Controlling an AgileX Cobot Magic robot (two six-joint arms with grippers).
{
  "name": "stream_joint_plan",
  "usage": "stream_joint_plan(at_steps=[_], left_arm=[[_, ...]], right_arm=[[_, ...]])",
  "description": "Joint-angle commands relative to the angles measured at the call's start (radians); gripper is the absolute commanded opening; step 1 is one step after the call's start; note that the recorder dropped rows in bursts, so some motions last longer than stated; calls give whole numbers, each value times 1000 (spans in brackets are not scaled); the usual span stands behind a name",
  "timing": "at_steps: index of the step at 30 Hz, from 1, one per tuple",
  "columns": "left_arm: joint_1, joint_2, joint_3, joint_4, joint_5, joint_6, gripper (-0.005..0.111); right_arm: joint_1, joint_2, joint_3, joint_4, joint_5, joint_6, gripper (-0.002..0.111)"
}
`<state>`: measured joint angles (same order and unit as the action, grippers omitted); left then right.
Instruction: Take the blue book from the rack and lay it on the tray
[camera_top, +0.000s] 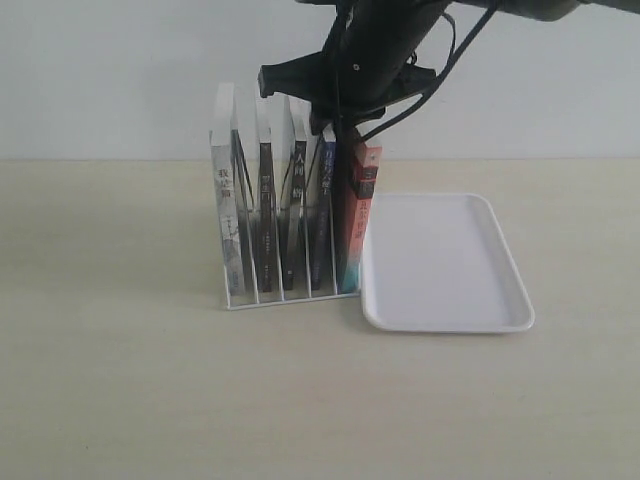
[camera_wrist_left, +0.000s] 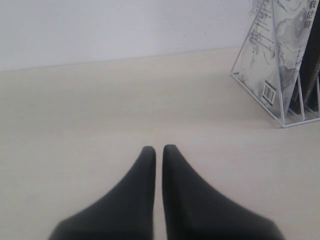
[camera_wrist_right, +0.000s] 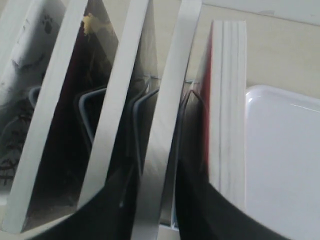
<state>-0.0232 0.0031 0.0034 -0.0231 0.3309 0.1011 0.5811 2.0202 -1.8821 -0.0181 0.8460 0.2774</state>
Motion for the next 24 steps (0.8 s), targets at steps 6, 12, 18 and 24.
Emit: stream_joint_plan(at_steps=[6,12,18,24], left_arm=[[2,-3,-3,-2,-13,4,5],[2,-3,-3,-2,-13,4,5],[2,-3,-3,-2,-13,4,5],[2,-3,-3,-2,-13,4,5]], right_arm=[[-2,26,-6,-6,-1,2,32],[-2,32,-6,9,-1,2,32],[-2,40,-6,18,8,2,32],[-2,57,-6,12,39,2,32]])
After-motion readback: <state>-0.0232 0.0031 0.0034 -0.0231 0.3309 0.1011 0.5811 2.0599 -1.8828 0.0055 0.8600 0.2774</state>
